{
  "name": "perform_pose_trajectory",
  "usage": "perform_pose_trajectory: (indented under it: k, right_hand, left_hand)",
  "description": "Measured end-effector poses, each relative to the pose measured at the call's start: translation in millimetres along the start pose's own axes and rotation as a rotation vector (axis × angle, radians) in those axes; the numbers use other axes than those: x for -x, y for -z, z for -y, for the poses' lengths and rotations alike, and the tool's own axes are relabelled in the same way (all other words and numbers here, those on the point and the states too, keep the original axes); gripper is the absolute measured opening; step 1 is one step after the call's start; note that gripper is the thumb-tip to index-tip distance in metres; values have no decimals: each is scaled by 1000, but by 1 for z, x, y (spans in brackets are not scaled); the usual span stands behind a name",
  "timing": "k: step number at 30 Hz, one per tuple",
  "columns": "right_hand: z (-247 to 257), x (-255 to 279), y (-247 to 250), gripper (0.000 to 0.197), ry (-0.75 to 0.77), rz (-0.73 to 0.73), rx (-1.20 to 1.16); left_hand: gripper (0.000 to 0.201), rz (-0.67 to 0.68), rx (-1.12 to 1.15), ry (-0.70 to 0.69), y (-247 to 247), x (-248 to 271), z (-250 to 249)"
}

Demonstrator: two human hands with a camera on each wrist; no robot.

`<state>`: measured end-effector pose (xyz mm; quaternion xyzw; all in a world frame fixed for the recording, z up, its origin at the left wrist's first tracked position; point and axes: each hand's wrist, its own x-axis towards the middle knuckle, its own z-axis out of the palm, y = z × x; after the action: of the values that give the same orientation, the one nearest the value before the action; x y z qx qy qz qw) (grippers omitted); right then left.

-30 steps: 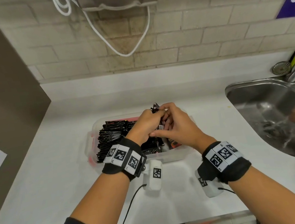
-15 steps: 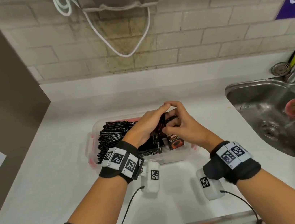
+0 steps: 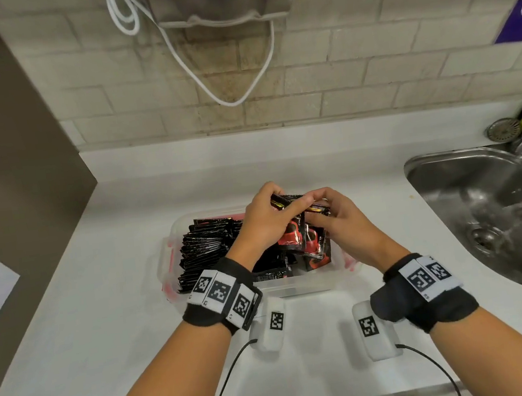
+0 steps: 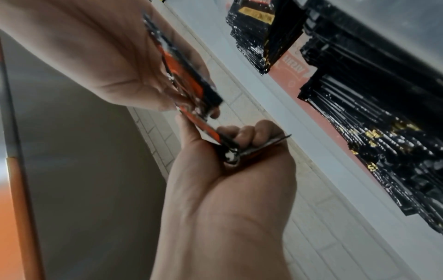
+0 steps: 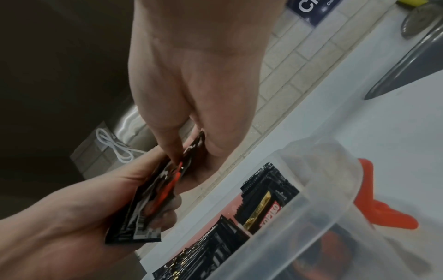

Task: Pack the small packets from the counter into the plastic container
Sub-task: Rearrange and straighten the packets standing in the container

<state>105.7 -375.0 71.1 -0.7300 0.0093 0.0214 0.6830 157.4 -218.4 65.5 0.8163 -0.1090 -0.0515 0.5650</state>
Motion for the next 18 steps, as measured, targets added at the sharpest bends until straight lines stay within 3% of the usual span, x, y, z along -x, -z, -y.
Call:
perform_pose_trajectory:
  k: [5, 11, 18]
  right_hand:
    - [0, -2, 15, 21, 127, -46, 215]
    - [-15, 2, 27, 14, 90, -26, 482]
    - [-30, 0, 26, 12, 251, -10, 876]
  left_hand:
    - [19, 111, 146, -13, 1, 2, -4]
    - [6, 37, 196, 18, -9, 5, -1]
    - [4, 107, 93, 84, -9, 8, 1]
